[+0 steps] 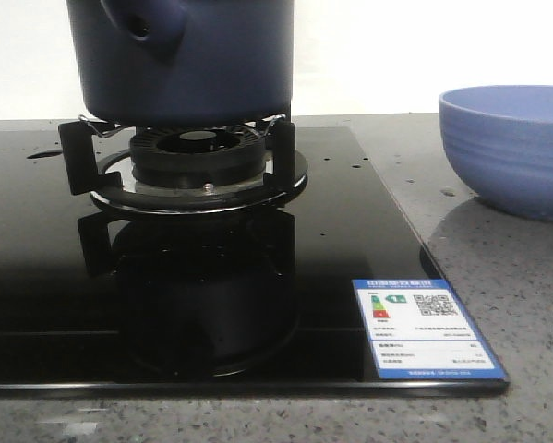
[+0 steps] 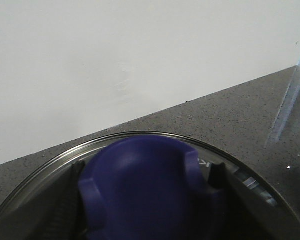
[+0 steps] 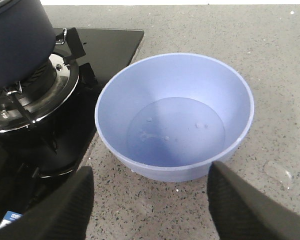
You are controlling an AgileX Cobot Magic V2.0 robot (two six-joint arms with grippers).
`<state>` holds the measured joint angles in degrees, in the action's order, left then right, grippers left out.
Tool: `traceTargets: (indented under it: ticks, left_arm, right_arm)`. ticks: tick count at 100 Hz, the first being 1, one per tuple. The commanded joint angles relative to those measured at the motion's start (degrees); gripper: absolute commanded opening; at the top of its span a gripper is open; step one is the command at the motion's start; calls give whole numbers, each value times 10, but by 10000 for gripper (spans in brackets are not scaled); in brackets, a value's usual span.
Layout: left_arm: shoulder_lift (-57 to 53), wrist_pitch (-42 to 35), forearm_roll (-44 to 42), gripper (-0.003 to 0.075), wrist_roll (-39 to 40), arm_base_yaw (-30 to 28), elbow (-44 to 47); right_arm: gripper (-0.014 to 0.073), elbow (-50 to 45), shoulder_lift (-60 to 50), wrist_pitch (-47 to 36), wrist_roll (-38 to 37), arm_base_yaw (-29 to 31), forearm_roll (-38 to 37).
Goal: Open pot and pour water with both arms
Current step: 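Lift the glass lid with left gripper and the bowl with right gripper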
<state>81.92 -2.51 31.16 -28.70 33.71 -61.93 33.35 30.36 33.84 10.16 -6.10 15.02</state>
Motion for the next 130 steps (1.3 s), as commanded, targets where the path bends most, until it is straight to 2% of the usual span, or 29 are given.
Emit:
traceTargets:
  ticks: [1,29,46,61,83,97,123,130]
  left_arm:
    - [-19,-44,-2,328,0,4,-21]
    - [-59,-45,-8,328,0,3,-21]
    - [-106,-45,-10,329,0,-28,-21]
    - [-150,-28,-10,329,0,-80,-21]
    - [-193,47,-10,329,0,-179,-21]
    - [-216,53,-10,330,0,-225,-21]
    - [-230,70,-10,332,0,-267,-21]
    - [-230,81,-10,334,0,-274,-21]
  right_arm:
    - [439,20,6,-43,3,-1,5]
    - [438,21,6,-43,8,-1,-1]
    - [438,57,43,-22,8,1,-23]
    - [438,129,123,33,0,30,-39]
    - [438,264,283,144,-46,93,-46]
    - [438,337,381,208,-47,119,-48]
    - [437,378,507,251,-47,121,-65]
    - [393,378,529,258,-46,121,-65]
